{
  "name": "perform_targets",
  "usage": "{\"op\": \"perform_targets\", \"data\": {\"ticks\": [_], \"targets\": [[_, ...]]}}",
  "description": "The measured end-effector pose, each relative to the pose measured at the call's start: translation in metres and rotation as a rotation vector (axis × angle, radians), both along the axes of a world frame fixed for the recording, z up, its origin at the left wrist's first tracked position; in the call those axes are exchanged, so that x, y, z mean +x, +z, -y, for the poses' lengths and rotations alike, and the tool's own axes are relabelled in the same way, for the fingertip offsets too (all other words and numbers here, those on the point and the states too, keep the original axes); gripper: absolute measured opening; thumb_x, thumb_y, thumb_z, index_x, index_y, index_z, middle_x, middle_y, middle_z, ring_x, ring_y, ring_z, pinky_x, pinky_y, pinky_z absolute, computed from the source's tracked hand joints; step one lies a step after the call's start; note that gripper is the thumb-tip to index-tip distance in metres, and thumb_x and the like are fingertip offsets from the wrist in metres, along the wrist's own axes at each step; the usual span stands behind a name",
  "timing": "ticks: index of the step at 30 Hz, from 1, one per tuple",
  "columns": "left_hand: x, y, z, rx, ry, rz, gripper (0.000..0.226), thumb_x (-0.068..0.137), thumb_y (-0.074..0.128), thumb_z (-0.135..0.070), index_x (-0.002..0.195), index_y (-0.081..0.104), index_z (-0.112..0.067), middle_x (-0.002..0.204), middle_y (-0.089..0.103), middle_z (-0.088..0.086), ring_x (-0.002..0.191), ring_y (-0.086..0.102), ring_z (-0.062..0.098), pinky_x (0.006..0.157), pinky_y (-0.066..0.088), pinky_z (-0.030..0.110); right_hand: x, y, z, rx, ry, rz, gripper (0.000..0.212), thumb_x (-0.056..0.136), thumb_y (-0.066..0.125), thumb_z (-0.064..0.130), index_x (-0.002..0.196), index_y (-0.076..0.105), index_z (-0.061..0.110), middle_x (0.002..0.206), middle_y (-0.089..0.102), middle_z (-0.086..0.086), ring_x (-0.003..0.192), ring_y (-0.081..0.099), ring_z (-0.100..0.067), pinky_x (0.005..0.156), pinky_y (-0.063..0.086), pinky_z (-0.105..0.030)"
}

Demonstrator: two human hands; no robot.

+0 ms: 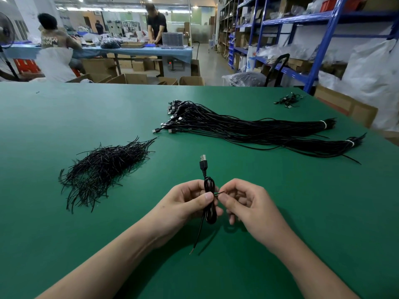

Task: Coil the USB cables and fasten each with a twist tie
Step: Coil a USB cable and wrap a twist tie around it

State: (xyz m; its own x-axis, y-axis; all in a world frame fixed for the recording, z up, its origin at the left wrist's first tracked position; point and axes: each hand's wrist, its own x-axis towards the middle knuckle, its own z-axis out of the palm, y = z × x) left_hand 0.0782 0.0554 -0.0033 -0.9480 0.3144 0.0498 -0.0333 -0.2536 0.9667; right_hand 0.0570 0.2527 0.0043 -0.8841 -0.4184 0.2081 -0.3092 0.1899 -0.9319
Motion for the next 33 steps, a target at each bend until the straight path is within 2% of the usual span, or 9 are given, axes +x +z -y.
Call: {"op": "perform_targets", "data": {"ticks": [3,6,11,15,20,24,26,30,33], "targets": [[0.000,0.002,0.000,-0.050,0.019,-0.023,0.021,0.095,0.062,-0.017,0.111,0.067,-0.005,0.087,0.071,0.006,0.085,0.073,0.021,0.075,0.056,0.026,-0.001,-0.001,-0.001,-0.031,-0.006,0.012,0.009,0.096,0.066,0.021,0.090,0.069,0.026,0.077,0.073,-0.003,0.060,0.061,-0.024,0.059,0.057,-0.036],[0.000,0.003,-0.001,-0.084,0.032,-0.038,0.020,0.092,0.062,-0.019,0.105,0.068,-0.003,0.090,0.074,0.007,0.088,0.075,0.022,0.076,0.058,0.028,-0.001,-0.002,-0.001,-0.026,-0.013,0.026,0.010,0.096,0.066,0.020,0.089,0.069,0.026,0.076,0.073,-0.004,0.064,0.063,-0.034,0.059,0.056,-0.036],[0.001,0.001,0.001,-0.111,0.000,-0.067,0.018,0.098,0.061,-0.018,0.102,0.065,-0.001,0.089,0.070,0.005,0.087,0.073,0.021,0.078,0.056,0.027,-0.001,-0.001,-0.001,-0.036,0.016,0.102,0.012,0.096,0.068,0.016,0.086,0.069,0.022,0.074,0.071,-0.010,0.056,0.058,-0.015,0.053,0.047,-0.019],[0.002,0.003,0.002,-0.127,-0.054,-0.084,0.020,0.096,0.060,-0.020,0.104,0.064,-0.002,0.089,0.071,0.001,0.085,0.072,0.017,0.077,0.055,0.025,-0.001,0.000,-0.002,-0.050,0.046,0.178,0.012,0.095,0.069,0.019,0.084,0.069,0.023,0.075,0.068,-0.019,0.055,0.058,-0.015,0.050,0.042,-0.021],[0.003,0.005,0.002,-0.180,-0.040,-0.152,0.013,0.097,0.057,-0.018,0.101,0.064,-0.007,0.088,0.071,0.000,0.085,0.072,0.015,0.078,0.054,0.025,0.000,0.003,-0.002,-0.048,0.082,0.282,0.014,0.098,0.064,0.025,0.086,0.068,0.019,0.075,0.070,-0.007,0.056,0.058,-0.016,0.047,0.038,-0.021],[0.002,0.005,-0.002,-0.252,0.037,-0.228,0.023,0.096,0.057,-0.018,0.100,0.061,0.004,0.086,0.068,0.007,0.080,0.067,0.016,0.075,0.052,0.027,0.001,0.005,-0.004,-0.033,0.153,0.425,0.036,0.100,0.054,0.048,0.086,0.066,0.016,0.080,0.066,-0.003,0.059,0.055,-0.017,0.044,0.030,-0.022],[0.003,0.005,-0.006,-0.295,0.056,-0.277,0.021,0.097,0.057,-0.017,0.098,0.061,0.003,0.084,0.068,0.006,0.077,0.064,0.017,0.074,0.051,0.028,0.001,0.004,-0.004,-0.018,0.166,0.442,0.045,0.098,0.053,0.057,0.086,0.064,0.015,0.079,0.061,-0.005,0.057,0.051,-0.017,0.044,0.026,-0.023],[0.006,0.004,-0.009,-0.385,0.143,-0.345,0.007,0.100,0.059,-0.009,0.096,0.064,-0.007,0.084,0.069,0.007,0.077,0.065,0.015,0.073,0.052,0.028,0.001,0.003,-0.006,-0.028,0.179,0.463,0.041,0.092,0.057,0.058,0.084,0.061,0.019,0.068,0.055,0.001,0.052,0.047,-0.013,0.043,0.025,-0.022],[0.005,0.005,-0.007,-0.507,0.198,-0.444,0.009,0.098,0.061,-0.004,0.093,0.062,-0.010,0.083,0.069,0.006,0.074,0.065,0.016,0.071,0.052,0.027,0.000,0.002,-0.006,-0.028,0.213,0.461,0.037,0.093,0.057,0.056,0.081,0.061,0.021,0.068,0.052,0.003,0.053,0.045,-0.012,0.045,0.024,-0.022]]}}
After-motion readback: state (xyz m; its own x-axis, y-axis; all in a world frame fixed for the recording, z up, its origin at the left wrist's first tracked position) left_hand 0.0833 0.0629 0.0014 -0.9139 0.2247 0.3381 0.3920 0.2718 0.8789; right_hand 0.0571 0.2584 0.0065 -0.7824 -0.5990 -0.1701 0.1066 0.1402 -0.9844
